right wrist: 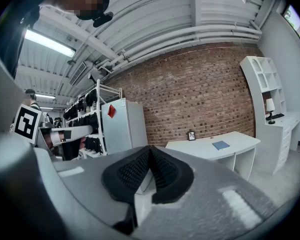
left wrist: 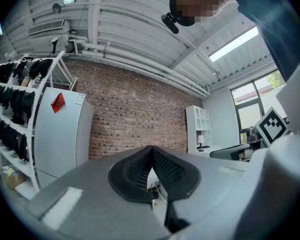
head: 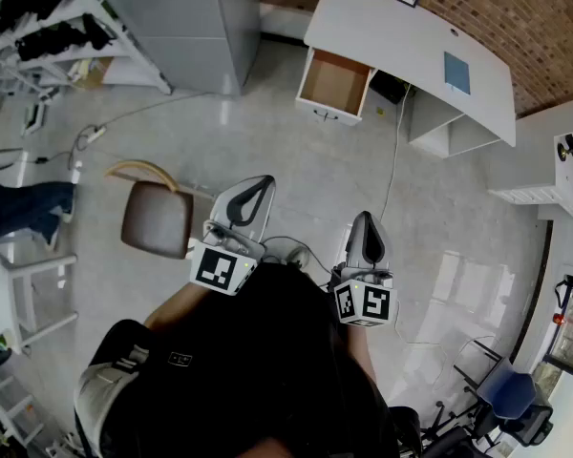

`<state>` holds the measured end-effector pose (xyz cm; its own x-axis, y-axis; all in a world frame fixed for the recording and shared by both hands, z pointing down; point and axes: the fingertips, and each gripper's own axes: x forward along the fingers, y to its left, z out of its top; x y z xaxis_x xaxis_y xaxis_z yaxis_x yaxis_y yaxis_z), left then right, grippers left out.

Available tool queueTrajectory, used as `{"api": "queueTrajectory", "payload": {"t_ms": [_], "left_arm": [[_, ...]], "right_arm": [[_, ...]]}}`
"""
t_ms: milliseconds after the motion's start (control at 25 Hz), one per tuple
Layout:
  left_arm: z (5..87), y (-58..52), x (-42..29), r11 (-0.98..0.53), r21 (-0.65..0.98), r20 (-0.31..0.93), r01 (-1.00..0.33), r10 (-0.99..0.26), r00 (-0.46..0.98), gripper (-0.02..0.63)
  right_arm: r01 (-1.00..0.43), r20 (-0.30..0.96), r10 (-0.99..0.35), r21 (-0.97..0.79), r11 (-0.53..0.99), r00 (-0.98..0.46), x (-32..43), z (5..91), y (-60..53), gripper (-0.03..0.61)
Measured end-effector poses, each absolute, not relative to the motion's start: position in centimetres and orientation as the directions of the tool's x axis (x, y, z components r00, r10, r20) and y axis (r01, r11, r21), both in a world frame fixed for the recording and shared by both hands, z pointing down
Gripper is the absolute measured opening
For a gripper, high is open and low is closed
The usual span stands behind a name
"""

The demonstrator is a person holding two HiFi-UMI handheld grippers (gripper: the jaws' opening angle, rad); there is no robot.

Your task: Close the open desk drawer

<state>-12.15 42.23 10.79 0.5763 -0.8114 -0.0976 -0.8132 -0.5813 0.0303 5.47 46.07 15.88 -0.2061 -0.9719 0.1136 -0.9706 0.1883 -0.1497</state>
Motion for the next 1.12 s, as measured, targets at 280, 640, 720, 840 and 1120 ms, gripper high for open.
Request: {"api": "queueTrajectory", "payload": {"t_ms": [280,640,720,840,1120], "left_arm": [[10.5,42.4,-12.1,-0.583,0.030,-0.105,-0.812,-0.810,0.577,0.014],[10.3,42.6,-12.3,-0.585,0.044,-0.118,-0.810,-0.808,0.577,0.014],[10.1,42.6,-12.4,-0.586,0.043,-0.131,-0.809,-0.806,0.577,0.014],[10.8,42.3,-12.3,-0.591,0.037,-0.109,-0.806,-0.804,0.585,0.087],[11.3,41.8,-12.7,-0.603,0.038,-0.098,-0.797,-0.796,0.598,0.155]], "right_arm": [[-0.969,0.105,-0.972,-0.153,0.193,-0.210,5.4,15.9,46.3,0.000],[-0.968,0.055,-0.977,-0.157,0.193,-0.204,5.5,15.1,46.6,0.002],[-0.968,0.050,-0.978,-0.158,0.193,-0.203,5.5,14.9,46.5,0.057],[-0.967,0.054,-0.977,-0.165,0.194,-0.206,5.6,15.2,46.3,0.121],[-0.968,0.064,-0.978,-0.169,0.184,-0.197,5.3,15.6,46.0,0.123]]}}
